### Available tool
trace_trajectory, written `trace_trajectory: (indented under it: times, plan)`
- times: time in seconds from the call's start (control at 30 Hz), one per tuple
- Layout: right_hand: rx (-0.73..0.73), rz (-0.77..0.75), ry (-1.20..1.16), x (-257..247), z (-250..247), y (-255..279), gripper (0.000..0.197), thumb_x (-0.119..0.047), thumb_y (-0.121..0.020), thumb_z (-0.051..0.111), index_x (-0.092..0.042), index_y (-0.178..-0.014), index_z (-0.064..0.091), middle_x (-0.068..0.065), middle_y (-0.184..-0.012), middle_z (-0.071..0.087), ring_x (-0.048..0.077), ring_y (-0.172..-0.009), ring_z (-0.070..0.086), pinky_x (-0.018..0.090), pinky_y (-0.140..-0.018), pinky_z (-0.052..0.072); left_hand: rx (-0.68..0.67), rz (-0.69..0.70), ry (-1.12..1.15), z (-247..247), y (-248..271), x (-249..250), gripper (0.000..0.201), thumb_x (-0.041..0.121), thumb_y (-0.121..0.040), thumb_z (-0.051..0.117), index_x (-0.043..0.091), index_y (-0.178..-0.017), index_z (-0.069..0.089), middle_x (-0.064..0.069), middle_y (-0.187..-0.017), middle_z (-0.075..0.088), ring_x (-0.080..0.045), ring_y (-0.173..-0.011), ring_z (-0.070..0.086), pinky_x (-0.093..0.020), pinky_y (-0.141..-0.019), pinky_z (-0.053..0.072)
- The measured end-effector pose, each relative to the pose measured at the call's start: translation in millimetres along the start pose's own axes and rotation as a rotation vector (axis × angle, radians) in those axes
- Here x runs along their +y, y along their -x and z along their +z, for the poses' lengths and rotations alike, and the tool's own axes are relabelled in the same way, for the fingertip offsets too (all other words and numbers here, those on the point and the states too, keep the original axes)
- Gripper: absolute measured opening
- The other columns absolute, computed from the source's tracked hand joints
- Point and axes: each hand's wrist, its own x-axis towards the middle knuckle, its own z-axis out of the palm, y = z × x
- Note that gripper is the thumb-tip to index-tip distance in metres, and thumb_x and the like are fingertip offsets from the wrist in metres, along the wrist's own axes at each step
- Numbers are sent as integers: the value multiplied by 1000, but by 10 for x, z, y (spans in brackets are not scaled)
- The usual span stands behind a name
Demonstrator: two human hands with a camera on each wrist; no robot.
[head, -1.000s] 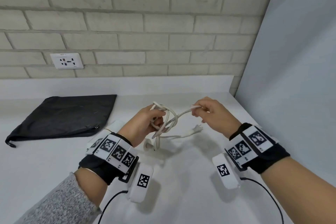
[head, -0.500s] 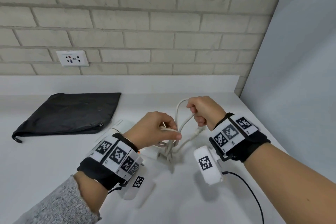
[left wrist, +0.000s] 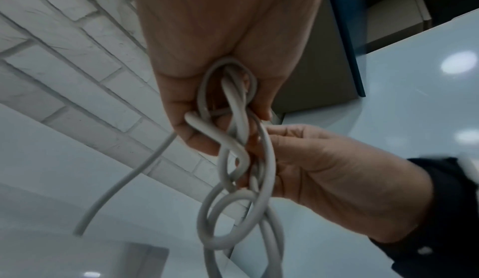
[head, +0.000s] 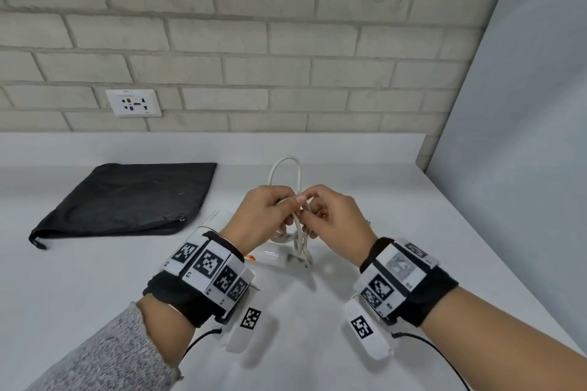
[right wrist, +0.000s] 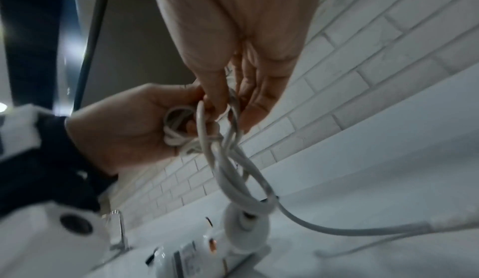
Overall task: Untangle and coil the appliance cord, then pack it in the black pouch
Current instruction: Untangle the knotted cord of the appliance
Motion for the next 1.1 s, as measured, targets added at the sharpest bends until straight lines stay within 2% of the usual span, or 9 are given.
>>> trace_trajectory:
  times: [0.13,0.3,0.4,0.5,0.67,0.77,0.87,1.0,1.1]
  plan:
    - [-3,-133,326,56,71,8,46,-12,-93,45,-8,-136,30,10,-79,58,27,-73,57,33,-67,44,110,-8,28,35,-30,-17,33,24,-89,55,11,-59,59,-2,-52,53,-5,-40,47,-16,-46,44]
    - [178,-265,428,172,99,114,24,-14,-93,42,4,-97,57,21,-69,63,37,-60,61,35,-53,44,208,-20,25,34,-69,-45,35,25,-90,54,7,-59,58,-3,-48,51,-3,-34,44,-13,-39,38]
    - [161,-80,-4,246,-5,143,10,-7,-90,50,-2,-87,58,8,-71,66,20,-68,66,32,-67,55,247,-89,108,-50,-124,-116,38,26,-90,54,13,-54,56,-2,-47,48,-9,-35,43,-18,-36,37]
    - [17,30,-424,326,-120,192,7,-11,-85,57,-4,-86,56,-1,-77,67,7,-88,64,18,-83,48,236,-113,115,-93,-151,-151,38,27,-89,55,14,-54,57,1,-44,45,-8,-33,41,-19,-36,37]
    - [-195,210,-1100,406,-239,329,27,-34,-65,75,-12,-74,63,5,-69,67,19,-94,67,25,-83,52,266,-123,127,-95,-140,-170,36,27,-88,57,12,-55,58,-1,-45,48,-8,-33,42,-18,-36,39]
    - [-260,316,-788,353,-362,271,43,-53,-78,56,-11,-78,64,2,-42,51,20,-56,60,35,-85,50,215,-49,-8,42,-79,-160,32,29,-88,57,18,-57,58,-1,-49,50,-8,-38,44,-24,-42,46]
    - [-346,278,-301,257,-432,196,41,-43,-90,42,-9,-97,64,-7,-35,35,14,-39,42,29,-86,50,149,60,-101,164,-46,-117,27,28,-87,57,18,-62,60,0,-49,48,-4,-37,41,-18,-45,41]
    - [-401,204,-163,199,-509,169,22,-19,-92,48,-9,-81,64,-7,-38,47,12,-41,48,31,-85,50,70,123,-171,207,-30,-83,24,27,-87,58,15,-66,63,4,-47,46,-3,-39,43,-11,-43,34]
    - [-193,201,-492,297,-600,175,24,-9,-91,43,-8,-74,59,-1,-52,59,14,-58,64,31,-74,51,86,47,-116,139,-55,-106,30,29,-88,57,16,-61,59,8,-39,47,-2,-33,45,-18,-42,44]
